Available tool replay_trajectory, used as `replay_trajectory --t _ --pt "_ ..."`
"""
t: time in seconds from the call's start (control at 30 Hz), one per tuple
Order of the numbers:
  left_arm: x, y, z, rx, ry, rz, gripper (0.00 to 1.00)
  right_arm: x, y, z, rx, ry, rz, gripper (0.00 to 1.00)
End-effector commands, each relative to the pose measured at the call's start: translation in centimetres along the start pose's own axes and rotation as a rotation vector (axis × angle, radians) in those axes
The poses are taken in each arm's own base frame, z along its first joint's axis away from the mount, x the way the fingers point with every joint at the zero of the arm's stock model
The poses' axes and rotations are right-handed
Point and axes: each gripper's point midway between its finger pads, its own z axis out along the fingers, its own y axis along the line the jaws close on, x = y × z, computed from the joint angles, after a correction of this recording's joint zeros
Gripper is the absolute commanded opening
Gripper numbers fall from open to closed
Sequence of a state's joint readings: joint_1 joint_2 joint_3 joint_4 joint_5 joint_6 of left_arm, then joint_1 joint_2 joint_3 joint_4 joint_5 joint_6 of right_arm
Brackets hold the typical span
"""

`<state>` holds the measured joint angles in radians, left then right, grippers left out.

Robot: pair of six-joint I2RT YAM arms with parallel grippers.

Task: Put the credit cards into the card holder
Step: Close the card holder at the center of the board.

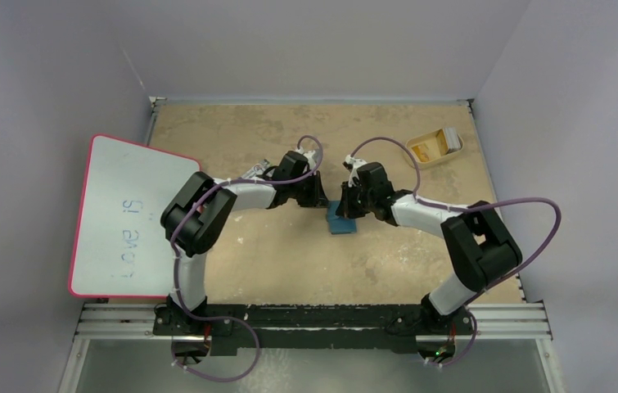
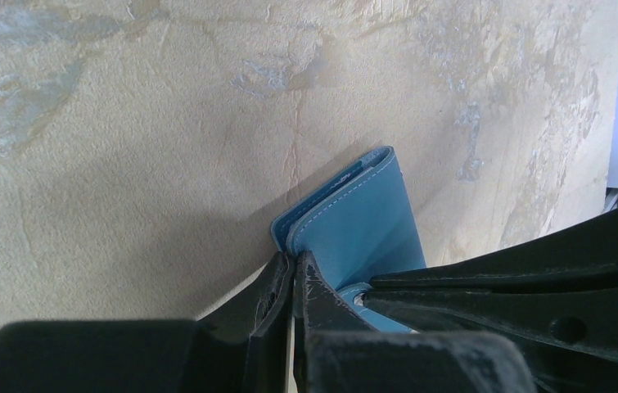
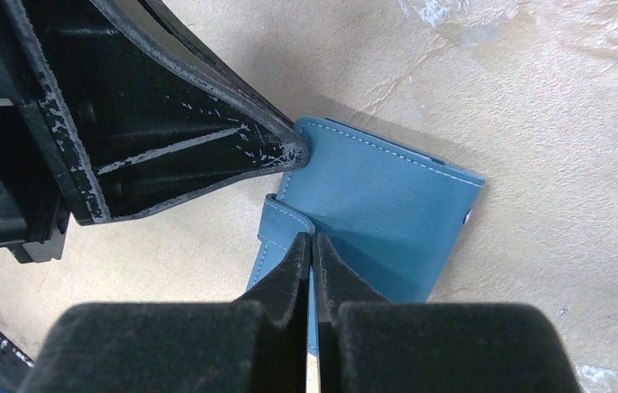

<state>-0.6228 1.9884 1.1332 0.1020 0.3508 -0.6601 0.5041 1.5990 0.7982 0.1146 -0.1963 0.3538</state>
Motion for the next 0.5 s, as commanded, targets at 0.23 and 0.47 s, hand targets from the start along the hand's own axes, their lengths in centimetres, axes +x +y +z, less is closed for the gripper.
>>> replay_trajectory --t 0.23,0.47 --pt "1.2 2.6 -0.3 -0.102 0.035 0.025 0.00 0.6 -1.5 0.4 0.067 0.004 -0.004 0.00" --pt "1.5 3.0 -0.2 -0.117 0.046 0.037 0.00 1.7 -3.0 0.6 0.130 0.024 0.025 0.00"
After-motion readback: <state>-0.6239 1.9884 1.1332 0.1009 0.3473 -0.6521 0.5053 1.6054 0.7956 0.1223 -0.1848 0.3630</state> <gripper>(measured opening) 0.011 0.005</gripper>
